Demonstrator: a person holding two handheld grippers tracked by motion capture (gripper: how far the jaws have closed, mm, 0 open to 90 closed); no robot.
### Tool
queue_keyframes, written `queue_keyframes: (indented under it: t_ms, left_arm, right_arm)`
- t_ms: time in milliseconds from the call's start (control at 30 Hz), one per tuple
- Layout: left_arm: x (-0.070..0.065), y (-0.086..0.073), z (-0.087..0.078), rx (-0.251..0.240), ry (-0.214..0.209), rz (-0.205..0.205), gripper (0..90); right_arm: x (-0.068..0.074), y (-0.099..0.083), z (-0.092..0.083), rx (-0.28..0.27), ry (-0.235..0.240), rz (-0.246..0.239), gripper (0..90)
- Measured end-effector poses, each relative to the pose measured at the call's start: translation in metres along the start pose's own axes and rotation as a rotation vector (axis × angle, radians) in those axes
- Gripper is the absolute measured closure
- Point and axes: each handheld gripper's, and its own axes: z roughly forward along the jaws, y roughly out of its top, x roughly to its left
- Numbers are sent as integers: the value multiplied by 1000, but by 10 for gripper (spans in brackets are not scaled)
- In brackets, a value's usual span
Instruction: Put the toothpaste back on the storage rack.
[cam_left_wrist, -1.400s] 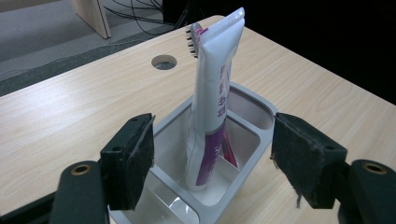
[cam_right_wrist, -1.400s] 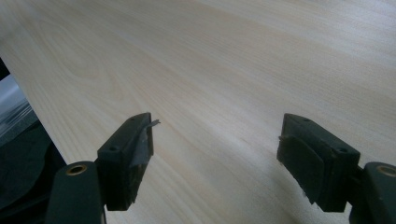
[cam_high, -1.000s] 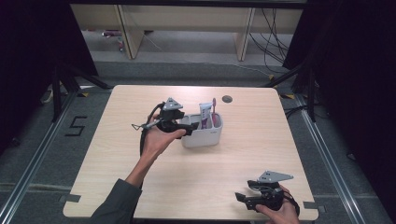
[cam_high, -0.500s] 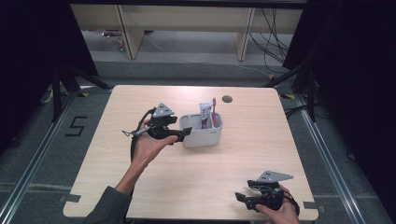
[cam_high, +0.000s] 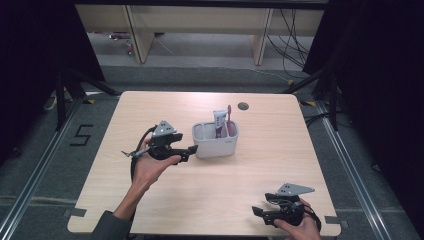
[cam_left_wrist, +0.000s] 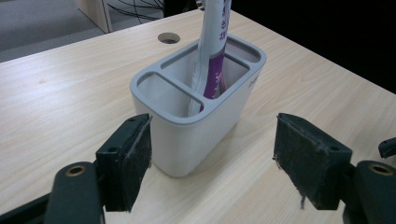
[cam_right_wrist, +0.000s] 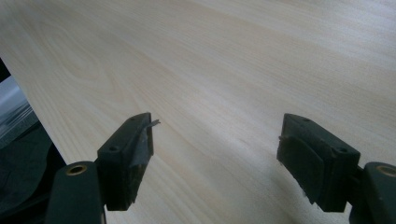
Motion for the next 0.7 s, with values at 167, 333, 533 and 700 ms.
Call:
queue_keyframes:
  t_ms: [167,333,533,700]
  left_arm:
    - [2,-9,-7,-7,6,-5,273]
    - [5,-18,-13,9,17,1,273]
    - [3,-31,-16,-4,19,7,255]
    - [1,-43,-19,11,15,28,239]
  right_arm:
    - [-1,0,-1,-2,-6,-17,269]
    - [1,-1,0,1,-7,19,269]
    - [-1,0,0,-3,-32,-23,269]
    - [-1,1,1,2,-24,-34,269]
